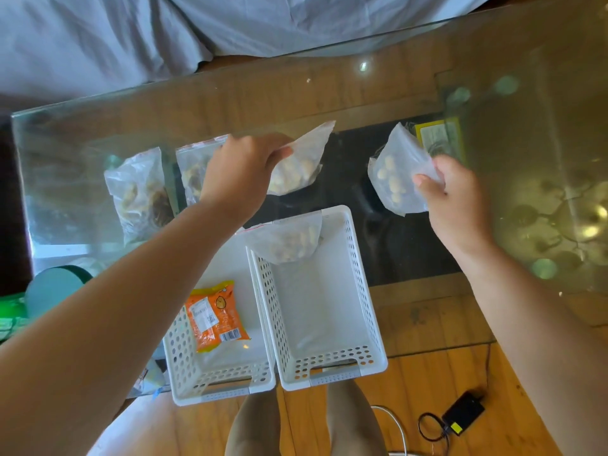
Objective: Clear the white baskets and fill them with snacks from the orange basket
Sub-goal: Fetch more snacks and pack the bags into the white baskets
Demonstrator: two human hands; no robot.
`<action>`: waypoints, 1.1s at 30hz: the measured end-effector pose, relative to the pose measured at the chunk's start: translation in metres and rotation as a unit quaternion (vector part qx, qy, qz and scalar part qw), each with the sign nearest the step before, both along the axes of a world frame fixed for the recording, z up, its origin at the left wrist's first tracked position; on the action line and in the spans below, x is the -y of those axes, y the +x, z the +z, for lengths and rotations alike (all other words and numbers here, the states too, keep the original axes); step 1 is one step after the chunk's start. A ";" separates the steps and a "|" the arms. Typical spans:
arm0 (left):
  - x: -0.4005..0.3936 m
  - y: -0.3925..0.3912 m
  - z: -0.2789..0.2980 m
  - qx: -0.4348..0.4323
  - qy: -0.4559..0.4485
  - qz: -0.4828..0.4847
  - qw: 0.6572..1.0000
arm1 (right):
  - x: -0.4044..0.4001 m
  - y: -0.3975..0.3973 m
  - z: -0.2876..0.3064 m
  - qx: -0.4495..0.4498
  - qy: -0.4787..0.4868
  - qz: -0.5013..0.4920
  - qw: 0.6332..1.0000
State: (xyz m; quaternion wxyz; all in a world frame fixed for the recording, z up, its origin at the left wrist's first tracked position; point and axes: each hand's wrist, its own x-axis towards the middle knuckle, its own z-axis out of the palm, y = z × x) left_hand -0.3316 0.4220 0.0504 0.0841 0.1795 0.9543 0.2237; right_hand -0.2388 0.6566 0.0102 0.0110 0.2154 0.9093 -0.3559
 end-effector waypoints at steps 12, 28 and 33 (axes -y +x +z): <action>0.022 0.058 0.114 0.040 0.101 -0.058 0.992 | 0.053 0.122 0.088 -0.006 -0.032 0.160 0.987; 0.039 0.109 -0.030 0.314 -0.035 -0.024 0.948 | 0.128 0.130 -0.018 0.070 -0.101 0.181 0.976; 0.056 0.105 -0.037 0.311 -0.060 0.031 0.948 | 0.132 0.145 -0.027 0.088 -0.312 -0.020 0.946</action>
